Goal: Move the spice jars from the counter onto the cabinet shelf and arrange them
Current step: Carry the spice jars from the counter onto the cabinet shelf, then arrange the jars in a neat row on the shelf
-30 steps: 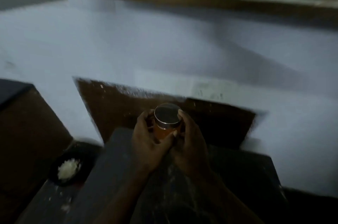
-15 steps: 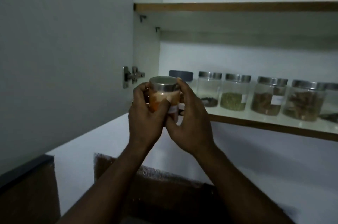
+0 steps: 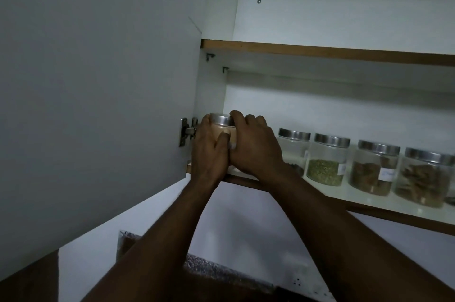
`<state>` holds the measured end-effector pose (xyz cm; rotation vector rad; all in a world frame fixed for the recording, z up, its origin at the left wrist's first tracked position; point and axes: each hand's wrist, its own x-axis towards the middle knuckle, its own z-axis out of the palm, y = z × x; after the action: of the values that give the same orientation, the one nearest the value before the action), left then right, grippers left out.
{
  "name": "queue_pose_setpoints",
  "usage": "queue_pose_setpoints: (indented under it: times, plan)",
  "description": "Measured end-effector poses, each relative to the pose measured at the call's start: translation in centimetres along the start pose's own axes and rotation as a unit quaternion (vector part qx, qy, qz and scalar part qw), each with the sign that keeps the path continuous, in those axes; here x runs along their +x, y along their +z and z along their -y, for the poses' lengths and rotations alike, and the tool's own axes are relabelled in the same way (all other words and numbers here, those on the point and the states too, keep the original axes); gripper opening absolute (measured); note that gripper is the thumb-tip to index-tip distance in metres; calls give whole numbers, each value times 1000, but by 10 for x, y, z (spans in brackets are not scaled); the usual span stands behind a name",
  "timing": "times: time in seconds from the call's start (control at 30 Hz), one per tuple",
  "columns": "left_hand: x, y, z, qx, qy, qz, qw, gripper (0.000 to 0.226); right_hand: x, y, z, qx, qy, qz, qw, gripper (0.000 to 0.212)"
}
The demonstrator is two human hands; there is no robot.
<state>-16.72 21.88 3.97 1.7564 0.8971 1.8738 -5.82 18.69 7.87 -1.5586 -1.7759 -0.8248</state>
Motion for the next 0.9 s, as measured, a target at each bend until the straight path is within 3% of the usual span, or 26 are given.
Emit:
queue_pose_setpoints:
  times: [0.17, 0.3, 0.5, 0.9]
  plan:
    - [-2, 5, 14, 86, 22, 0, 996, 68, 3, 14, -6, -47, -16, -4, 999, 55]
    - [3, 5, 12, 109, 41, -32, 993, 68, 6, 18, -9, 0, -12, 27, 1000, 66]
    - [1, 10, 11, 163, 31, -69, 984, 67, 13, 20, -10, -19, -19, 63, 998, 90]
    - [-7, 16, 19, 282, 59, -25, 957, 65, 9, 20, -13, -50, -17, 84, 995, 92]
